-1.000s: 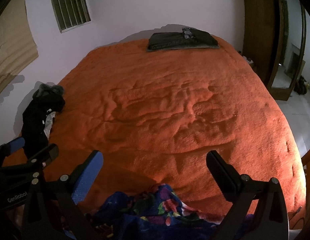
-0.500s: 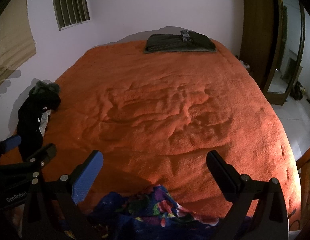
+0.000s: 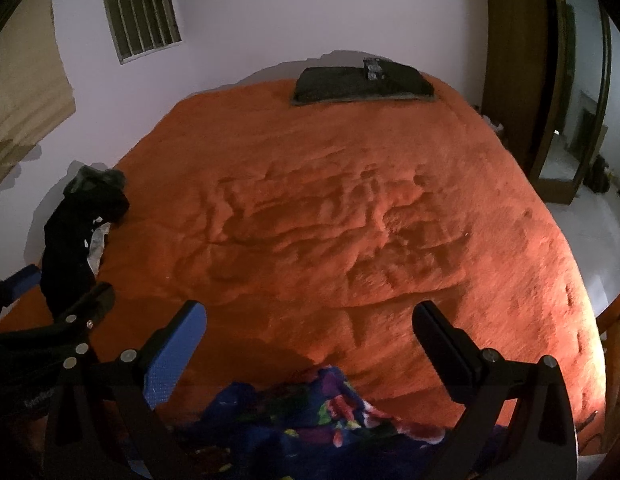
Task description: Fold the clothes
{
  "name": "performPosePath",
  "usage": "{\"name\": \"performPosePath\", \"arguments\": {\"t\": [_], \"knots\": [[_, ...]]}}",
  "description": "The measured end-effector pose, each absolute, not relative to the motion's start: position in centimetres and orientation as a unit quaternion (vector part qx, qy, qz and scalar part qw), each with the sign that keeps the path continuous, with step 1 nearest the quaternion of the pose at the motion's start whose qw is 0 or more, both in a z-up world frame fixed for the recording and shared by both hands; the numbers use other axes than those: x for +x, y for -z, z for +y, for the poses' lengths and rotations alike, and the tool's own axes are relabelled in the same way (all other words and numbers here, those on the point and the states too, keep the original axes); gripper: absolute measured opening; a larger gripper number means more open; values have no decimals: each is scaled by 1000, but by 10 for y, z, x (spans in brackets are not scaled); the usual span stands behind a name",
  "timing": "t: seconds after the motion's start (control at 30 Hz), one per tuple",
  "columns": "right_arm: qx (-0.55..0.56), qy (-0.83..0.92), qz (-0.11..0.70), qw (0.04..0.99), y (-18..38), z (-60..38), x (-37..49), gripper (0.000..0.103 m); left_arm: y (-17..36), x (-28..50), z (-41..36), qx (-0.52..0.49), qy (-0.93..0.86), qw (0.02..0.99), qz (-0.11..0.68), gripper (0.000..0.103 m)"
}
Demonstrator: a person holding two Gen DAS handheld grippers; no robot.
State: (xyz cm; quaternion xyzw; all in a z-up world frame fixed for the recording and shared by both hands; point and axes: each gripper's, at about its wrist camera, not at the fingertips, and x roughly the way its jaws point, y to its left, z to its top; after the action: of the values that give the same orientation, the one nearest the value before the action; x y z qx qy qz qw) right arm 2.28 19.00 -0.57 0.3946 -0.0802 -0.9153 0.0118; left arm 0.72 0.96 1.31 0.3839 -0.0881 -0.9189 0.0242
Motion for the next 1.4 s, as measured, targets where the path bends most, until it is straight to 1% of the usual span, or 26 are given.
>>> {"name": "performPosePath", "arguments": {"t": [0.23, 0.37, 0.6, 0.7, 0.87, 1.17, 1.4], "knots": [[392, 917, -77, 6, -10, 182, 20, 103, -29, 13, -1, 369, 925, 45, -83, 102], [391, 917, -82, 8, -19, 178, 19, 103, -36, 14, -13, 368, 927, 43, -48, 102], [392, 916, -80, 9, -29, 170, 17, 103, -43, 16, -21, 361, 931, 49, -35, 102], [390, 917, -79, 15, -36, 167, 15, 103, -48, 13, -28, 371, 927, 48, -16, 102], [382, 920, -81, 28, -50, 163, 14, 103, -52, 11, -41, 386, 922, 31, 29, 102], [371, 925, -66, 49, -71, 147, 7, 103, -67, 5, -52, 382, 924, 19, 28, 102], [368, 922, -63, 102, -86, 118, -4, 103, -74, -5, -85, 394, 916, -26, 63, 102]]}}
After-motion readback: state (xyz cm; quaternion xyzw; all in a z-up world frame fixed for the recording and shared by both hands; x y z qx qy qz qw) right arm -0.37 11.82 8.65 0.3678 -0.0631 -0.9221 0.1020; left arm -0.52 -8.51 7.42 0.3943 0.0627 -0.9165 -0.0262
